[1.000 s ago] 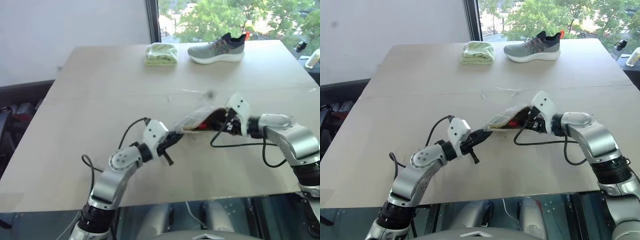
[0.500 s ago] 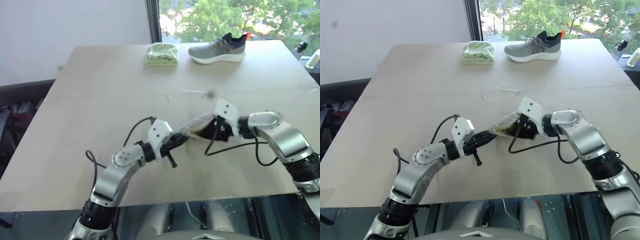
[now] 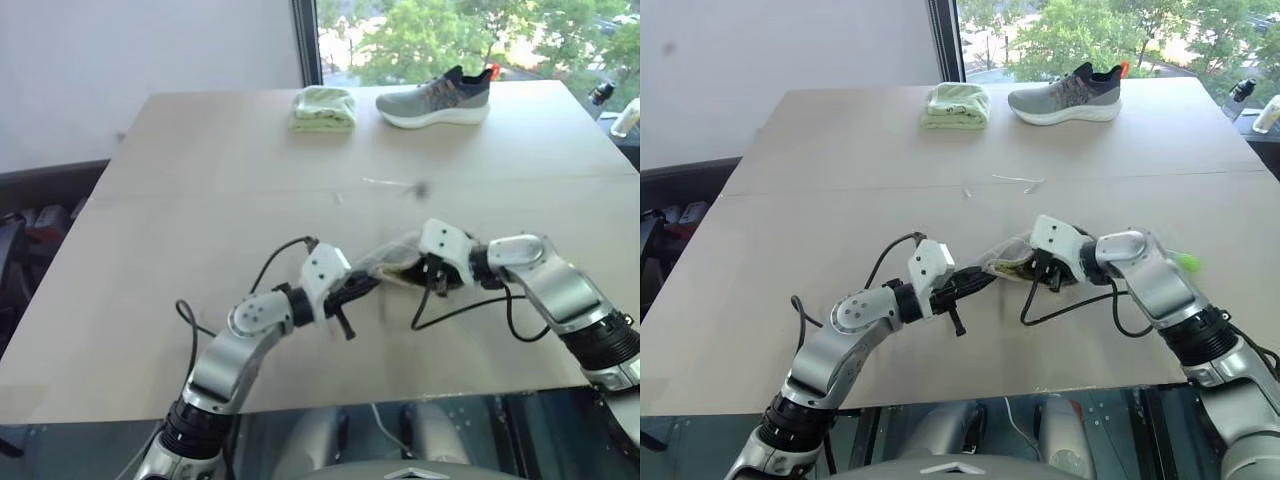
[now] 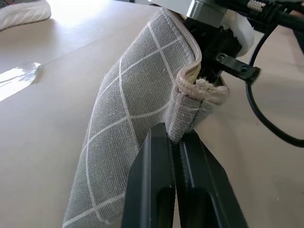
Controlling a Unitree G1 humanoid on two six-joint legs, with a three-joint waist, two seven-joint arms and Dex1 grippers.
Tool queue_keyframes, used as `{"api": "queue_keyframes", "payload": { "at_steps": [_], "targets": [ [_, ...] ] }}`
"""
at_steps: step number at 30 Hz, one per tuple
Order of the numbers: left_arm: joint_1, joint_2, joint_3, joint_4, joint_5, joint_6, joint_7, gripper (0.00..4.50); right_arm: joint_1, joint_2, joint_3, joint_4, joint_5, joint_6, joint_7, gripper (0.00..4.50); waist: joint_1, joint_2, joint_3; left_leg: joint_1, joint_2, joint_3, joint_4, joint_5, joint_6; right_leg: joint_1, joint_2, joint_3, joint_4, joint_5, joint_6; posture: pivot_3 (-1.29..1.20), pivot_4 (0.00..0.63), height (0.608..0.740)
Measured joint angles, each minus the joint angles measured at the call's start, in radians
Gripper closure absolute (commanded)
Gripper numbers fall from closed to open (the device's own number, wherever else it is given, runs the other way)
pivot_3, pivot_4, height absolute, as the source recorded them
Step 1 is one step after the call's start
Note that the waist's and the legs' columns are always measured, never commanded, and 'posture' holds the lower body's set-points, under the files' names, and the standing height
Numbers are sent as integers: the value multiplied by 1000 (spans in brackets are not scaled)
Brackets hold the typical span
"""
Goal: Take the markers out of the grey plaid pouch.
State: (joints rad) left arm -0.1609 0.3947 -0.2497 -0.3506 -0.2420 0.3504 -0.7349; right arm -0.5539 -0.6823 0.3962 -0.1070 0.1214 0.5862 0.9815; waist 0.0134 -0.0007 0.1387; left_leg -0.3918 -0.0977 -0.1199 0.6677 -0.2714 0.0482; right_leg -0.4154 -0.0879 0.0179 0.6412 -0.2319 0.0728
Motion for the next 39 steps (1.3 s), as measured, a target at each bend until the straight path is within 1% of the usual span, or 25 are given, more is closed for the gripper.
{"api": "queue_keyframes", "payload": {
  "at_steps": [4, 8, 10, 11, 16, 17, 19, 23, 24, 27, 30, 34, 37, 38, 39],
  "targets": [
    [7, 6, -1, 10, 14, -24, -2, 4500, 0, -8, -2, -2, -7, -1, 7, 4436, 0, 0, 0, 0, 0, 0, 0, 0, 0, 0, 0, 0, 0, 0, 0, 0, 150, 740],
    [9, 8, -1, 24, 30, -43, 1, 4500, 0, -50, -24, -42, 11, 32, 28, 4436, 1, 1, 0, 0, 0, 0, 0, 0, 0, 0, 0, 0, 0, 0, 0, 0, 150, 740],
    [13, 16, 0, 40, 48, -62, 3, 4500, -1, -88, -68, -91, 49, 73, 56, 4436, 1, 1, 0, 0, 0, -1, 0, 0, 0, 0, -1, 0, -1, 0, 0, 0, 150, 740],
    [14, 17, 0, 53, 64, -81, 7, 4500, -1, -109, -105, -126, 89, 117, 73, 4436, 1, 1, 0, -1, 0, -1, 0, 0, 0, 0, -1, 0, -1, 0, 0, 0, 150, 740],
    [8, 17, -5, 101, 120, -178, 31, 4500, 1, -171, -199, -233, 247, 275, 133, 4436, 2, 0, 0, -1, 0, -1, 0, 0, 0, 0, -2, 0, -1, 0, 0, 0, 150, 740],
    [4, 13, -5, 114, 127, -197, 39, 4500, 11, -191, -224, -256, 298, 318, 150, 4436, 3, 0, 0, -2, 0, -1, 0, 0, 0, 0, -2, 0, -2, 0, 0, 0, 150, 740],
    [-3, 10, -7, 134, 135, -217, 45, 4500, 31, -218, -254, -283, 357, 364, 167, 4436, 5, 0, 1, -2, 0, -2, 0, 0, 0, 0, -3, 0, -2, 0, 0, 0, 150, 740],
    [-33, -3, -13, 166, 154, -258, 72, 4500, 106, -275, -269, -298, 426, 400, 180, 4436, 5, 0, 1, -3, 0, -2, 0, 0, 0, 0, -3, 0, -2, 0, 0, 0, 150, 740],
    [-35, -4, -13, 170, 159, -263, 78, 4500, 109, -275, -270, -299, 438, 407, 179, 4436, 5, 0, 1, -3, 0, -2, 0, 0, 0, 0, -3, 0, -2, 0, 0, 0, 150, 740],
    [-50, -10, -13, 197, 173, -272, 100, 4500, 104, -192, -354, -300, 535, 506, 106, 4436, -1, 0, 1, -2, 1, -1, 0, 0, 0, 0, -2, 0, -1, 0, 0, 0, 150, 740],
    [-50, -10, -10, 207, 182, -271, 110, 4500, 104, -141, -406, -307, 622, 581, 53, 4436, 3, 0, 1, -2, 1, -2, 0, 0, 0, 0, -2, 1, -1, 0, 0, 0, 150, 740],
    [-29, -8, -12, 200, 180, -276, 102, 4500, 101, -128, -416, -296, 632, 591, -34, 4436, 3, 0, 1, -2, 0, -2, 0, 0, 0, 0, -3, 0, -2, 0, 0, 0, 150, 740],
    [-10, -8, -21, 180, 175, -275, 91, 4500, 99, -129, -416, -269, 628, 586, -66, 3898, 3, 0, 1, -2, 0, -2, 0, 0, 0, 0, -3, 0, -2, 0, 0, 0, 150, 740],
    [-2, -8, -23, 171, 170, -269, 87, 4500, 99, -130, -416, -263, 627, 585, -77, 3335, 3, 0, 1, -2, 0, -2, 0, 0, 0, 0, -3, 0, -2, 0, 0, 0, 150, 740],
    [0, -10, -24, 169, 167, -266, 87, 4500, 99, -129, -417, -263, 629, 586, -86, 2961, 3, 0, 1, -2, 0, -2, 0, 0, 0, 0, -3, 0, -2, 0, 0, 0, 150, 740]
  ]
}}
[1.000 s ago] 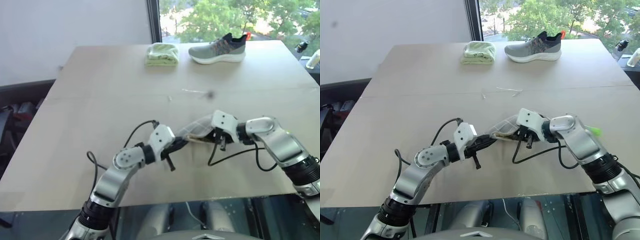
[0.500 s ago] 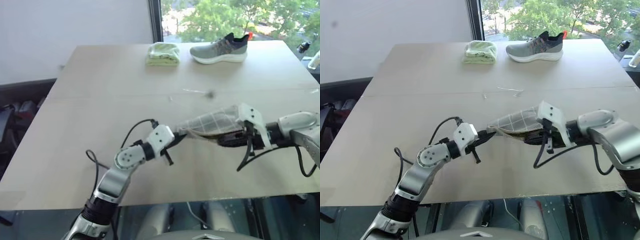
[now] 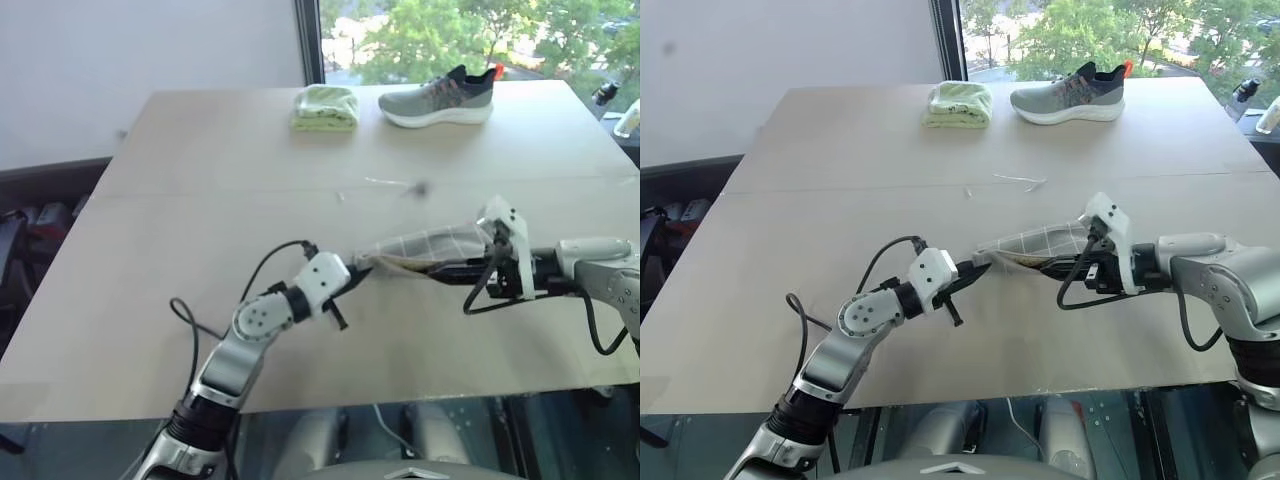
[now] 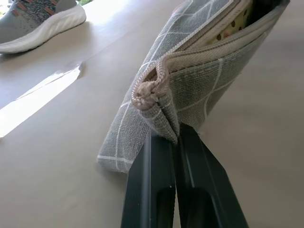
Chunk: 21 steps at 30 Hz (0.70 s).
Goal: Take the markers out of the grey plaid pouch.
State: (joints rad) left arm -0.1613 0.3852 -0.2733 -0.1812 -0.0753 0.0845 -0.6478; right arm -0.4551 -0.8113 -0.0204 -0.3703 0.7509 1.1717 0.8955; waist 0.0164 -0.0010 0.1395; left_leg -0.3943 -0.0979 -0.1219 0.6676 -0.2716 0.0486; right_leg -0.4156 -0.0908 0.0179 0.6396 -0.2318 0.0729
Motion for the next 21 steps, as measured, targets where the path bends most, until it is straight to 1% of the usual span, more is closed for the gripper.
{"api": "queue_keyframes", "payload": {
  "at_steps": [1, 3, 6, 8, 10, 12, 13, 15, 17, 19, 20, 21],
  "targets": [
    [0, -1, 0, -3, -3, 4, 0, 4500, 0, 7, -4, 1, 3, 1, -13, 2457, 0, 0, 0, 0, 0, 0, 0, 0, 0, 0, 0, 0, 0, 0, 0, 0, 150, 740],
    [-2, -5, 0, -6, -5, 15, 1, 4500, -12, 71, -53, 28, 44, 23, -54, 2457, -1, 0, 0, 0, 0, 0, 0, 0, 0, 0, 0, 0, 1, 0, 0, 0, 150, 740],
    [-4, -7, 0, -6, -7, 24, 1, 4500, -27, 133, -147, 67, 138, 76, -94, 2457, -1, 0, 0, 0, 0, 0, 0, 0, 0, 0, 1, 0, 1, 0, 0, 0, 150, 740],
    [-9, -12, 0, -7, -8, 29, 1, 4500, -33, 146, -190, 78, 187, 109, -118, 2457, 0, 0, 0, 0, 0, -1, 0, 0, 0, 0, 0, 0, 1, 0, 0, 0, 150, 740],
    [-14, -14, 0, -8, -10, 33, 0, 4500, -25, 124, -178, 72, 180, 107, -124, 2457, 1, 0, 0, 0, 0, 0, 0, 0, 0, 0, 0, 0, 1, 0, 0, 0, 150, 740],
    [-15, -19, -2, -11, -17, 37, -3, 4500, 9, 63, -121, 43, 130, 58, -113, 2457, 1, 0, 0, 0, -1, -1, 0, 0, 0, 0, 0, -1, 0, 0, 0, 0, 150, 740],
    [-16, -19, -2, -12, -19, 39, -4, 4500, 22, 63, -103, 33, 120, 40, -109, 2457, -1, 0, 0, 0, 0, 0, 0, 0, 0, 0, 0, -1, 0, 0, 0, 0, 150, 740],
    [-18, -19, 0, -12, -19, 47, -2, 4500, 22, 106, -131, 39, 161, 41, -118, 2457, -6, 0, 0, 0, 0, 1, 0, 0, 0, -1, 0, 0, 1, 0, 0, 0, 150, 740],
    [-25, -20, 4, -12, -20, 55, -1, 4500, -7, 191, -212, 71, 273, 55, -144, 2457, -6, 0, 0, 1, 1, 1, 0, 0, 0, 0, 1, 0, 2, 0, 0, 0, 150, 740],
    [-28, -22, 4, -12, -25, 59, -2, 4500, -46, 263, -281, 115, 412, 75, -220, 1943, -4, 0, 0, 2, 1, 0, 0, 0, 0, 1, 1, 1, 2, 0, 0, 0, 150, 740],
    [-33, -25, 1, -12, -25, 59, -4, 4500, -64, 332, -330, 162, 552, 71, -326, 1826, -3, 0, 0, 2, 1, 0, 0, 0, 0, 1, 1, 2, 2, 0, 0, 0, 150, 740],
    [-35, -27, 0, -12, -25, 59, -4, 4500, -65, 359, -339, 187, 636, 65, -394, 1229, -2, 0, 0, 2, 1, 0, 0, 0, 0, 1, 1, 2, 2, 0, 0, 0, 150, 740]
  ]
}}
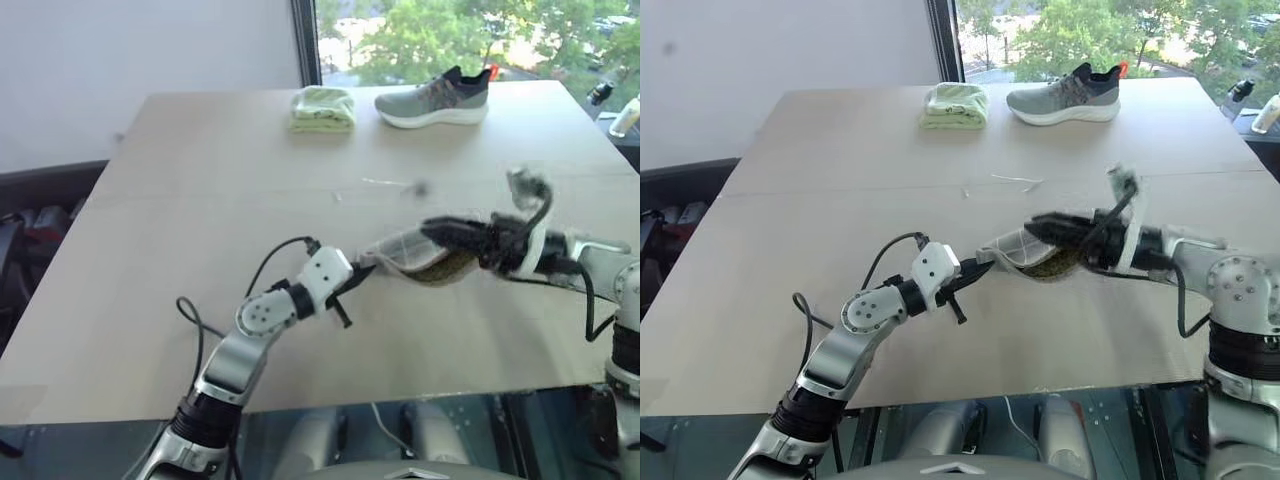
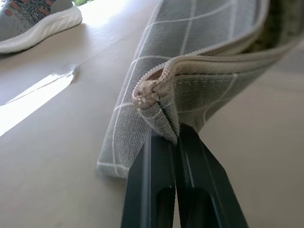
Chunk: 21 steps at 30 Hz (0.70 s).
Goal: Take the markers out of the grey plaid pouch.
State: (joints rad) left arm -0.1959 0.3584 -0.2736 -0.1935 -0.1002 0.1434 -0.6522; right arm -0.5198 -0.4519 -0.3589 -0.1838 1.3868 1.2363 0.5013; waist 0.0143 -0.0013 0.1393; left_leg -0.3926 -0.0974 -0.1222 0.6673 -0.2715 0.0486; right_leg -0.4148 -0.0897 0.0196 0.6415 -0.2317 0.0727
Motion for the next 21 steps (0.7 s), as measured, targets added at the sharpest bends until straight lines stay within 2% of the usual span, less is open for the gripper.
{"api": "queue_keyframes", "payload": {
  "at_steps": [1, 3, 4, 6, 8, 10, 11, 12, 13, 16, 18, 21],
  "targets": [
    [0, 0, -1, 0, 0, 0, 0, 4500, 3, 28, -2, 23, 94, -20, -84, 960, 0, 0, 0, 0, 0, 0, 0, 0, 0, 0, 0, 0, 0, 0, 0, 0, 150, 740],
    [-4, -4, -2, 0, 0, 3, 0, 4500, 17, 78, 3, 45, 253, -79, -216, 960, 0, 0, 0, -1, 0, 0, -1, 0, 0, 0, 0, 0, -1, 0, 0, 0, 150, 740],
    [-17, -13, -2, 0, 0, 4, 0, 4500, 43, 118, 31, 47, 413, -148, -361, 960, 0, 0, 0, -1, 0, 0, -1, 0, 0, -1, -1, 0, -1, 0, 0, 0, 150, 740],
    [-30, -22, -2, 0, 0, 7, 3, 4500, 68, 161, 50, 39, 508, -198, -466, 960, -2, 0, 0, -1, 0, 0, -1, 0, 0, -1, 0, 0, -1, 0, 0, 0, 150, 740],
    [-36, -35, -3, 0, 0, 13, 6, 4500, 107, 130, 93, 23, 524, -203, -514, 960, -1, 1, 0, -1, -1, 0, 0, 0, 0, -1, 2, 0, -1, 0, 0, 0, 150, 740],
    [-34, -35, -3, 0, 0, 20, 7, 4500, 128, 13, 129, -9, 454, -166, -483, 960, 0, 1, 1, -1, -2, 1, 0, 0, 0, -1, 2, -2, -1, 0, 0, 0, 150, 740],
    [-32, -34, -2, 0, 0, 23, 9, 4500, 131, -86, 146, -39, 356, -149, -421, 960, -1, 1, 1, -1, -2, 3, 1, 0, 1, -1, 2, -2, 0, 0, 0, 0, 150, 740],
    [-31, -34, -2, 0, 0, 24, 10, 4500, 131, -122, 154, -51, 315, -146, -395, 960, -1, 1, 1, -1, -2, 3, 1, 0, 1, -1, 2, -2, 0, 0, 0, 0, 150, 740],
    [-26, -34, -1, 0, 0, 25, 15, 4500, 131, -236, 185, -88, 164, -150, -292, 714, -1, 1, 1, -1, -2, 3, 1, 0, 1, -1, 3, -3, 0, 0, 0, 0, 150, 740],
    [-10, -33, -1, -12, -1, 27, 16, 4500, 167, -477, 288, -128, -163, -239, 5, 61, -1, 1, 1, 0, -1, 2, 1, 0, 1, 0, 4, -4, 0, 0, 1, 0, 150, 740],
    [-7, -34, 0, -14, -1, 32, 17, 4500, 167, -539, 302, -128, -272, -290, 119, 61, -3, 1, 1, 0, 0, 3, 1, 0, 1, 0, 4, -3, 0, 0, 1, 0, 150, 740],
    [-7, -35, 0, -30, -4, 45, 17, 4500, 167, -595, 327, -129, -403, -338, 213, 61, -2, 1, 1, 0, 0, 3, 1, 0, 1, 0, 3, -3, 0, 0, 1, 0, 150, 740]
  ]
}}
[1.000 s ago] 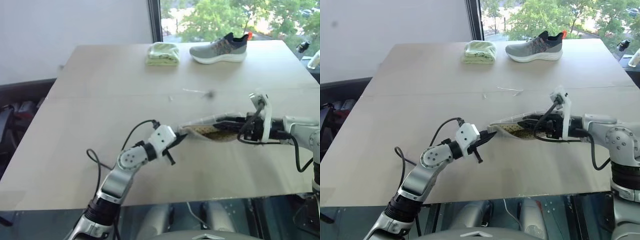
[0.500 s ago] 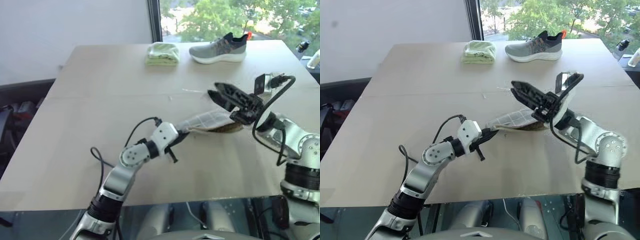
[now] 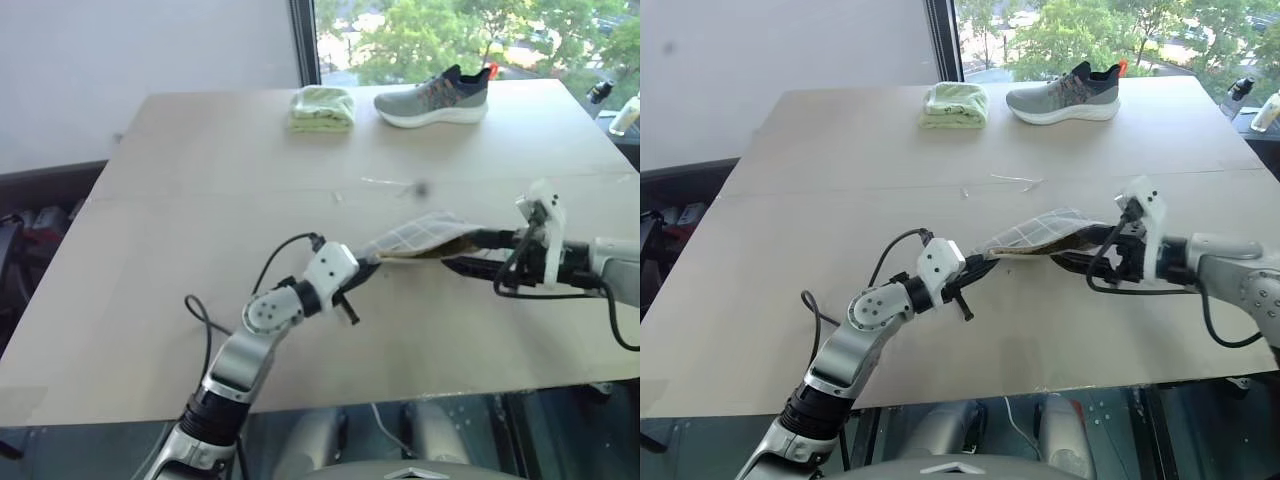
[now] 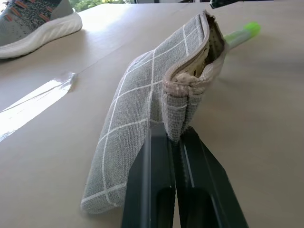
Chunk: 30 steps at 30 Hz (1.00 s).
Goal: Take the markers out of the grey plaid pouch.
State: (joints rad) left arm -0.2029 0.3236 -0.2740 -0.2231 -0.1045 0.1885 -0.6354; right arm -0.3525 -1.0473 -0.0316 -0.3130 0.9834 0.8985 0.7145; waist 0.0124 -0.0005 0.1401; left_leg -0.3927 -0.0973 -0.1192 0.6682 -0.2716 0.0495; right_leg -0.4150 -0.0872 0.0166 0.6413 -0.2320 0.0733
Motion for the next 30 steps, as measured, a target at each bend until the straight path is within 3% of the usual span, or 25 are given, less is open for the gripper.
{"api": "queue_keyframes", "payload": {
  "at_steps": [3, 9, 10, 11, 17, 24, 27, 30],
  "targets": [
    [0, -3, 0, -3, -6, 11, 0, 4500, -1, 15, 26, 0, -89, -13, 23, 863, 2, 0, 0, 0, 0, 0, 0, 0, 0, 0, -2, 0, 0, 0, 0, 0, 150, 740],
    [-5, -7, -1, -3, -17, 22, -2, 4500, -24, 115, 37, 1, -122, 15, 1, 3528, 3, -1, 0, -1, 0, -1, 0, 0, 0, 0, -3, 1, -1, 0, 0, 0, 150, 740],
    [-8, -8, -1, -4, -18, 23, -5, 4500, -37, 145, 37, 3, -126, 31, -16, 4173, 3, -1, 0, -1, 0, -1, 0, 0, 0, 0, -3, 1, -1, 0, 0, 0, 150, 740],
    [-10, -8, -2, -4, -18, 24, -6, 4500, -39, 152, 37, 5, -127, 36, -21, 4441, 3, -1, 0, -1, 0, -1, 0, 0, 0, 0, -3, 1, -1, 0, 0, 0, 150, 740],
    [-11, -4, -3, -42, -51, 57, -42, 4500, -86, 211, 67, 38, -215, 59, -65, 4441, 3, -1, 0, -1, -1, -1, 0, 0, 0, 0, -3, 0, -1, 0, 0, 0, 150, 740],
    [-28, -20, -2, -70, -117, 135, -66, 4500, -137, 172, 310, 24, -552, -156, -2, 4441, 2, -1, 0, -1, -1, -1, 0, 0, -1, -1, 0, -1, -1, 0, 0, 0, 150, 740],
    [-38, -25, -1, -75, -159, 182, -78, 4500, -189, 119, 436, 17, -747, -296, 72, 3585, 1, -1, 0, -1, -1, -1, 0, 0, -1, -1, 0, -1, -1, 0, 0, 0, 150, 740],
    [-43, -25, -2, -76, -175, 201, -84, 4500, -224, 114, 475, 17, -838, -355, 128, 2171, 1, -1, 1, -1, -1, -1, 0, 0, -1, -1, 0, -1, -1, 0, 0, 0, 150, 740]
  ]
}}
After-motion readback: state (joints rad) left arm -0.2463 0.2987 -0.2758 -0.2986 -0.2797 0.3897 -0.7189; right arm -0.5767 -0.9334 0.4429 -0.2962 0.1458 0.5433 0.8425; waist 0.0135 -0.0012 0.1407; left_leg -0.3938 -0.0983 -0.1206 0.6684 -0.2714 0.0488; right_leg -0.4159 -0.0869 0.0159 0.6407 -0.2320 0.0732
